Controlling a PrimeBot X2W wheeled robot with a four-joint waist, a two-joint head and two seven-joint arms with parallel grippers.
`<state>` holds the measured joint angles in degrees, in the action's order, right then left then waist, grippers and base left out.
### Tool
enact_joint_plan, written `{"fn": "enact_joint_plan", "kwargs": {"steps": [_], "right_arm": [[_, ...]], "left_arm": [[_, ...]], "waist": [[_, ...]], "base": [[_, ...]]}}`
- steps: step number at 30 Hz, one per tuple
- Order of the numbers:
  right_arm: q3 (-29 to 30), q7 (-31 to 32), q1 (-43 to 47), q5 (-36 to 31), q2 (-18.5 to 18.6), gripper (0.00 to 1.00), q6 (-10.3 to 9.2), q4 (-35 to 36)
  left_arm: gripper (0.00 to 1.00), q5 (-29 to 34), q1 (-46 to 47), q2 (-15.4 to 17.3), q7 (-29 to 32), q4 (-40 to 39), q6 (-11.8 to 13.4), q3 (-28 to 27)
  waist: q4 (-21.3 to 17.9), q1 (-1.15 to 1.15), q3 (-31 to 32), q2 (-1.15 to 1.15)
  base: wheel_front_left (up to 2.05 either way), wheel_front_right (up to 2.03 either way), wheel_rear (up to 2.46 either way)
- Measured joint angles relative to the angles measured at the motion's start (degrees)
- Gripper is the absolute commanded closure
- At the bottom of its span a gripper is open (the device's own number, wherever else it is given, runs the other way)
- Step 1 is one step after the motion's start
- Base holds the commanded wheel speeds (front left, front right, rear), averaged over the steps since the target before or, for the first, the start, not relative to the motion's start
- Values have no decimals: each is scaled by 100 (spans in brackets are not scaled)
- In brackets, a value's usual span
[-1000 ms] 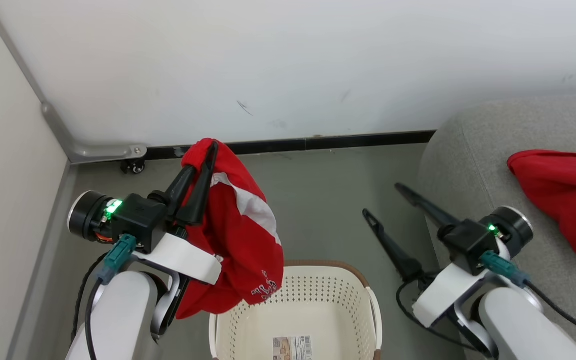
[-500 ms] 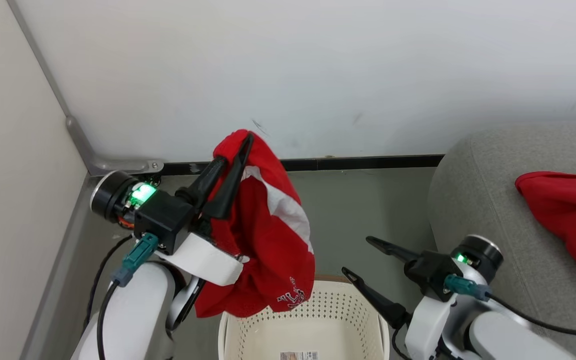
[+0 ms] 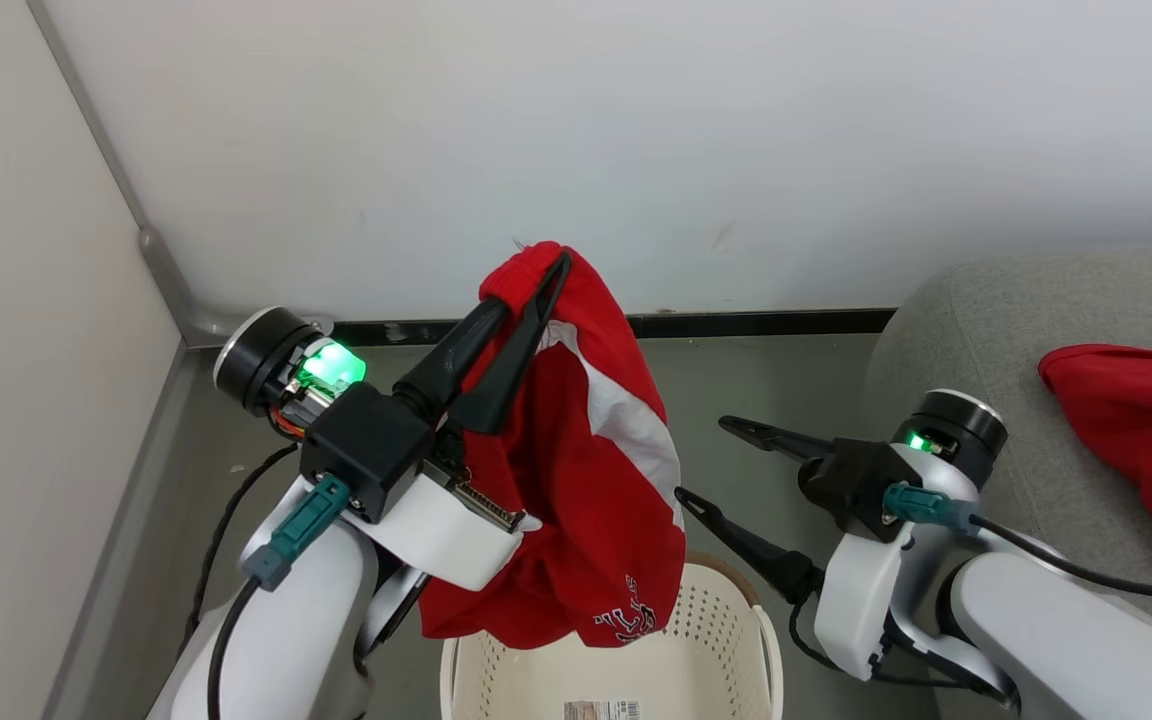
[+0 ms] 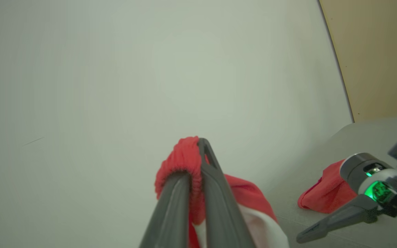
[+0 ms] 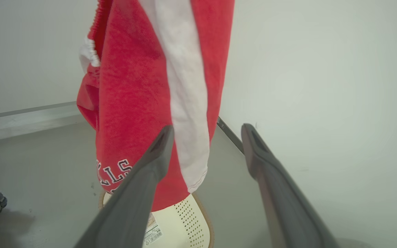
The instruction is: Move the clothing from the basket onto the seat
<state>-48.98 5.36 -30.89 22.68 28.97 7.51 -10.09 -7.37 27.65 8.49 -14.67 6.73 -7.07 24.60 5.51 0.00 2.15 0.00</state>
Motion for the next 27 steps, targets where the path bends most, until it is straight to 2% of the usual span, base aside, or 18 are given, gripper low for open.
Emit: {"fn": "enact_joint_plan", "kwargs": {"steps": [20,27], "right_arm": [[-1400,367,-1177,910,382,0,1,166],[-2026,381,-1681,968,392,0,1,270]], "left_arm": [[100,-163,209,-13,-3,-318,-8,732],[100,-310,216,16,-3,-333,-8,904]], "waist": [[223,0,-83,0],[308,0,-116,0]], "base": [[0,0,0],[0,0,0]]}}
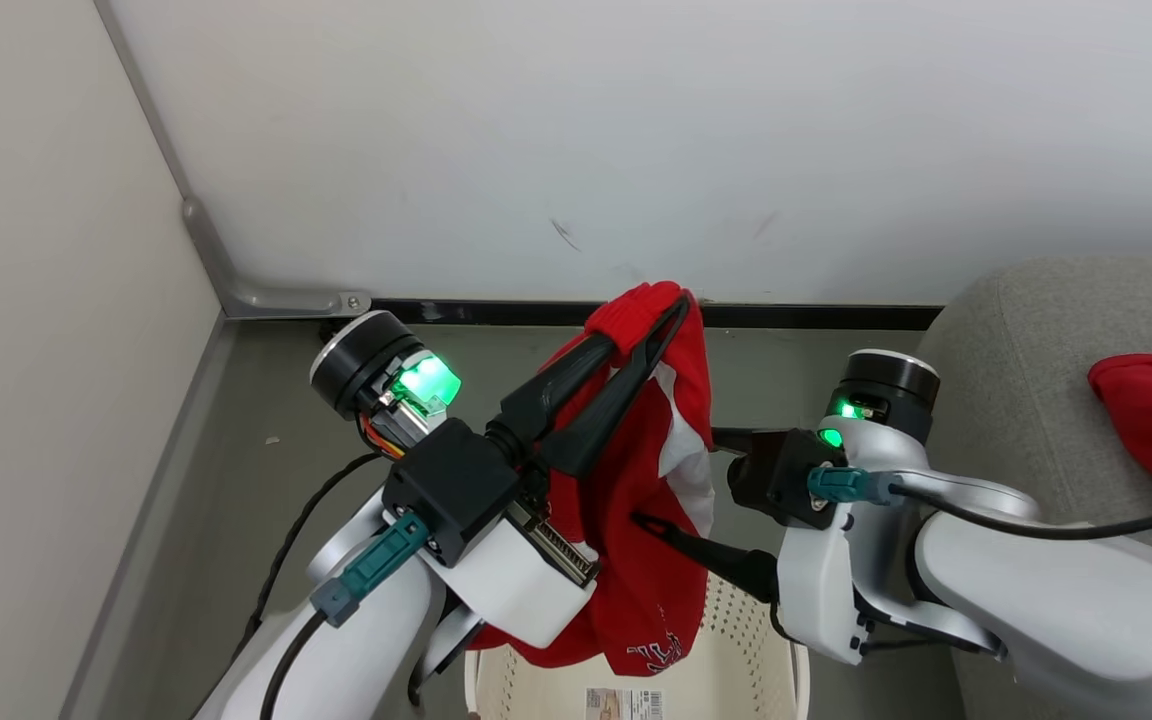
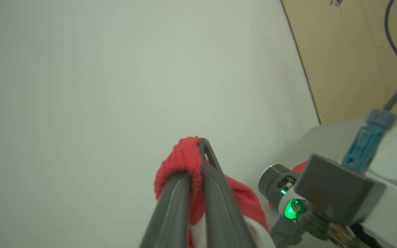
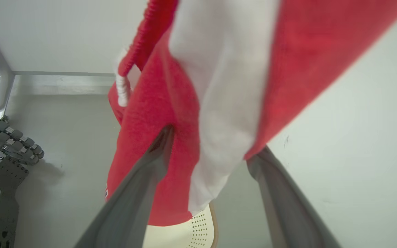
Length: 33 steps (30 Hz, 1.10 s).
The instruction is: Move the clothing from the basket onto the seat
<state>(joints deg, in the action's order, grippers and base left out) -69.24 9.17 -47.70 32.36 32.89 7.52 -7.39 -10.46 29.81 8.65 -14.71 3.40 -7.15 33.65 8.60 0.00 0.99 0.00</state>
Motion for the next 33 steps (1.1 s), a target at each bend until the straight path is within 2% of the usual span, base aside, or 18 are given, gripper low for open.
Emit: {"fn": "enact_joint_plan", "kwargs": {"steps": [1,2,3,8,10,19,26,31,32,33], "right_arm": [[-99,-1,-76,0,0,0,1,1],[-171,-3,-122,0,0,17,0,2],[-244,-10,-176,0,-1,49,1,2],[-468,-120,-316,1,7,79,1,-1],[-495,-170,-317,1,15,100,1,-4],[-506,-423,-319,110,172,100,1,-21],[-494,-820,-289,522,201,100,1,-4],[-190,-1083,-272,826,227,100,2,-65],[-113,-1129,-269,869,245,100,2,-96],[-37,-1184,-259,906,271,100,2,-153]], "left_arm": [[100,-9,1,2,0,0,0,15],[100,-20,2,2,0,0,0,26],[100,-46,3,9,0,1,0,32],[100,-191,9,42,0,44,0,31],[100,-224,9,67,0,94,0,21],[100,-405,2,207,0,553,0,-114],[100,-660,-156,335,5,1177,0,-265],[100,-809,-317,353,5,1458,0,-319],[98,-842,-350,352,5,1491,0,-335],[69,-894,-388,343,5,1529,0,-352]], "waist": [[10,0,-5,0],[20,0,-10,0],[28,0,-16,0],[45,0,-34,0],[39,0,-40,0],[-53,0,-42,0],[-201,0,-22,0],[-331,0,1,0],[-358,0,6,0],[-385,0,11,0]], "base": [[0,0,0],[0,0,0],[0,0,0],[0,0,0],[0,0,0],[0,0,0],[0,0,0],[0,0,0],[0,0,0],[0,0,0]]}}
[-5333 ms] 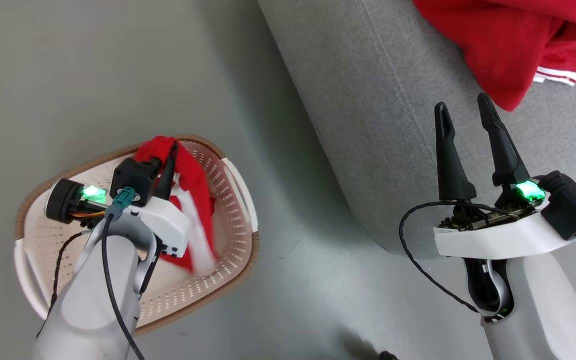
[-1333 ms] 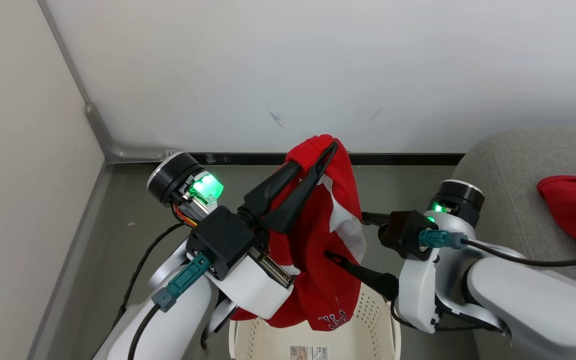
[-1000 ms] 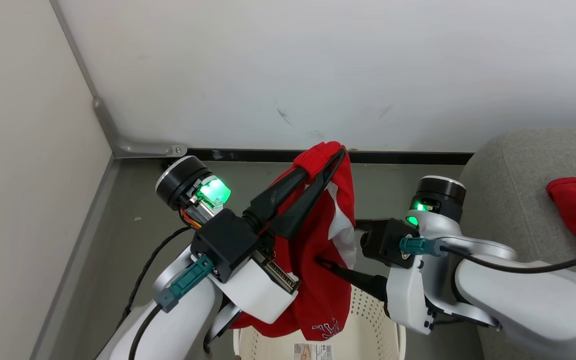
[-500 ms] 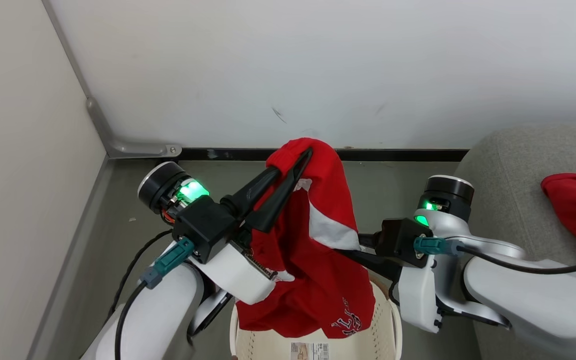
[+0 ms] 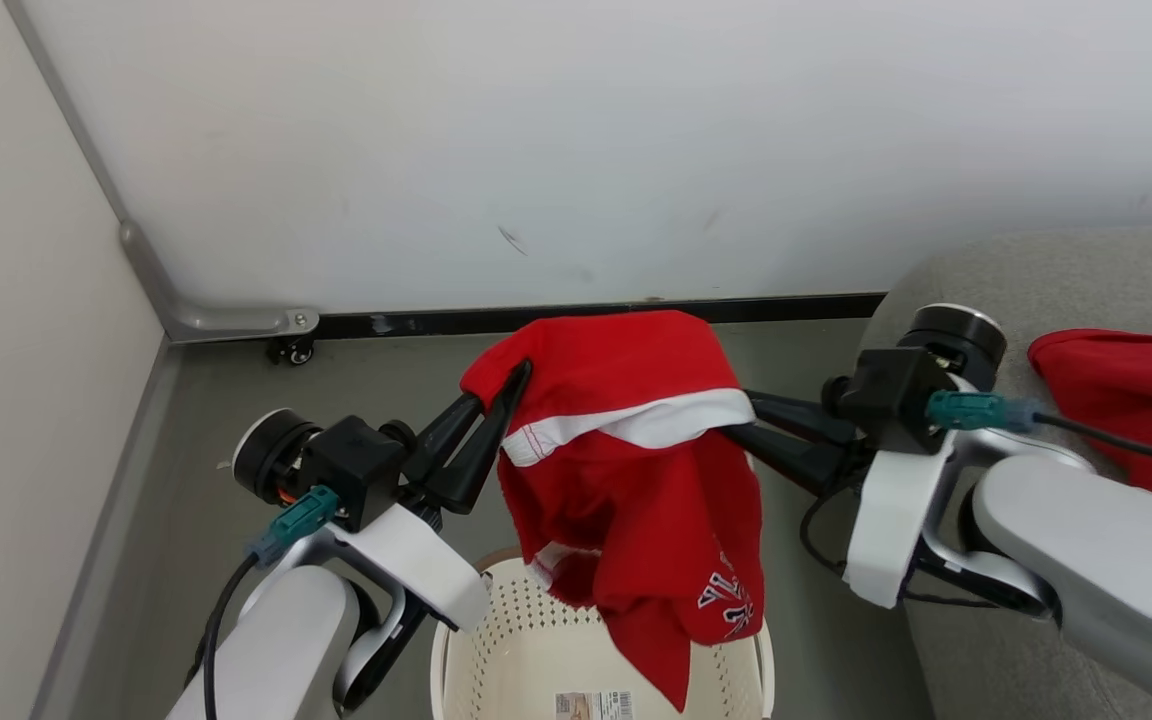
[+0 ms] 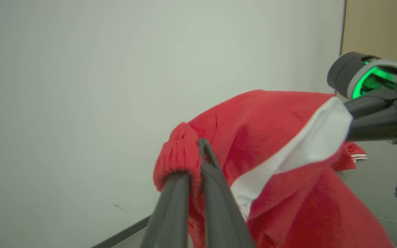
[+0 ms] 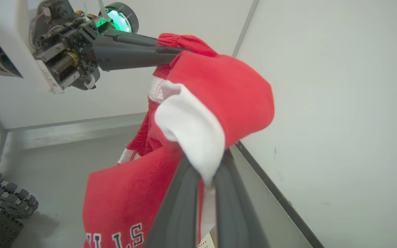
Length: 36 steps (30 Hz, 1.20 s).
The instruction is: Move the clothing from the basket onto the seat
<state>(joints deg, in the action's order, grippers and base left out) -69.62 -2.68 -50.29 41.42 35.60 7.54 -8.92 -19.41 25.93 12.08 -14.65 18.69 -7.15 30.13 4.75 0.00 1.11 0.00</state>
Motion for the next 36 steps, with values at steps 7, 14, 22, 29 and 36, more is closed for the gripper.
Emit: {"fn": "enact_joint_plan", "kwargs": {"steps": [7,14,22,29,36], "right_arm": [[649,-348,271,216,185,100,-1,-467],[1076,-547,454,302,320,100,-1,-764],[1723,-839,800,422,460,100,-1,-991],[2349,-979,1274,419,595,100,-1,-1087],[3008,-1053,1805,389,635,100,-1,-1159]], "left_arm": [[0,-167,-169,-4,1,226,0,-43],[0,-216,-253,40,1,328,1,-153],[0,-321,-452,23,1,318,96,-379],[0,-375,-477,-92,1,192,212,-524],[0,-375,-559,-209,1,74,212,-550]], "waist": [[-217,0,30,0],[-336,0,32,0],[-518,0,39,0],[-741,0,53,0],[-1025,0,67,0]], "base": [[0,0,0],[0,0,0],[0,0,0],[0,0,0],[0,0,0]]}}
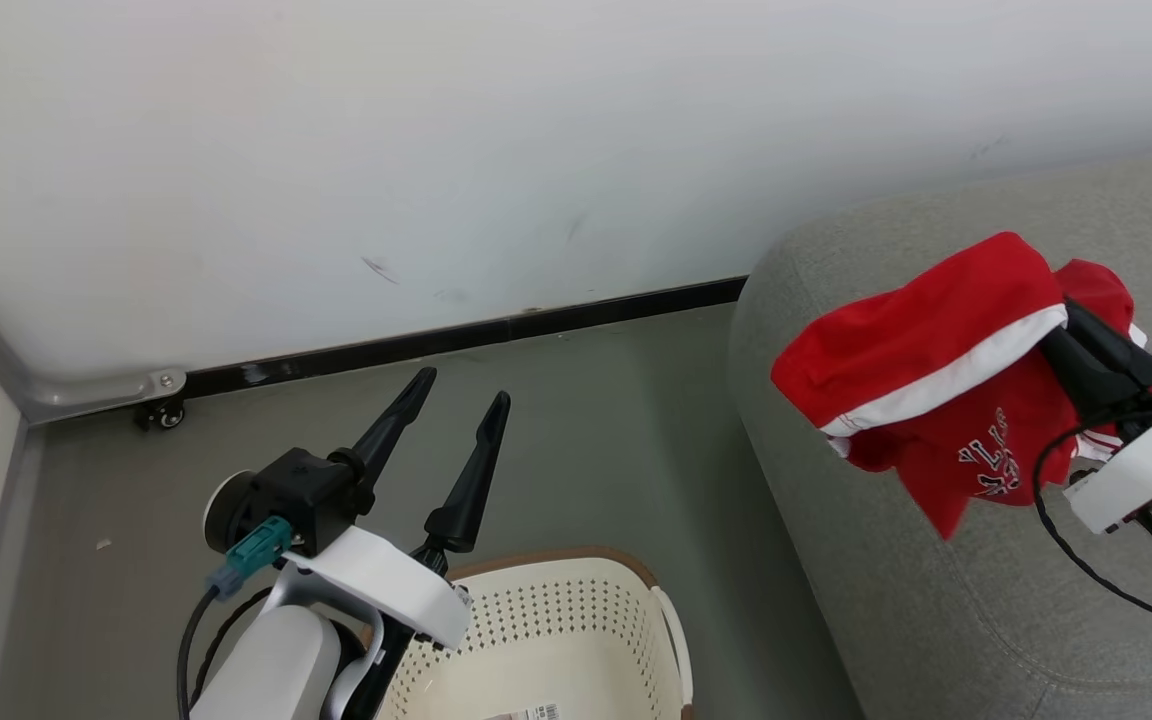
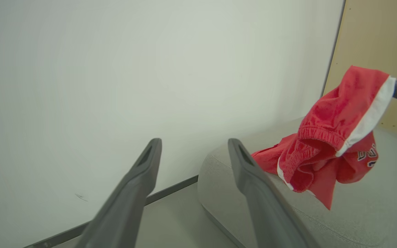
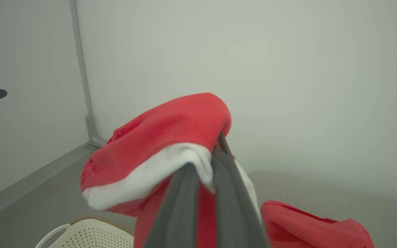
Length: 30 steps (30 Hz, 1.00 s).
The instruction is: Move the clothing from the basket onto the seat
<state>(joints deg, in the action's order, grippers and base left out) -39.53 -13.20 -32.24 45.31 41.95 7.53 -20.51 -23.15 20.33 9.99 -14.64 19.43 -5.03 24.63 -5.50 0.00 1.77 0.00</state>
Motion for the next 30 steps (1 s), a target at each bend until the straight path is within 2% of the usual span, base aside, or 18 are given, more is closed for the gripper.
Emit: {"fn": "enact_joint_plan", "kwargs": {"steps": [7,19,30], "right_arm": [[621,-60,651,-111,-37,100,-1,52],[1002,-74,1352,-360,-535,100,-1,491],[1317,-75,1395,-701,-832,100,-2,798]], "left_arm": [[0,8,-31,-146,0,-115,-1,-43],[0,68,-146,-180,-1,-279,57,-220],[0,242,-347,-80,0,-442,247,-502]], "waist": [[-356,0,3,0],[-866,0,-39,0],[-1170,0,-158,0]], "base": [[0,0,0],[0,0,0],[0,0,0]]}}
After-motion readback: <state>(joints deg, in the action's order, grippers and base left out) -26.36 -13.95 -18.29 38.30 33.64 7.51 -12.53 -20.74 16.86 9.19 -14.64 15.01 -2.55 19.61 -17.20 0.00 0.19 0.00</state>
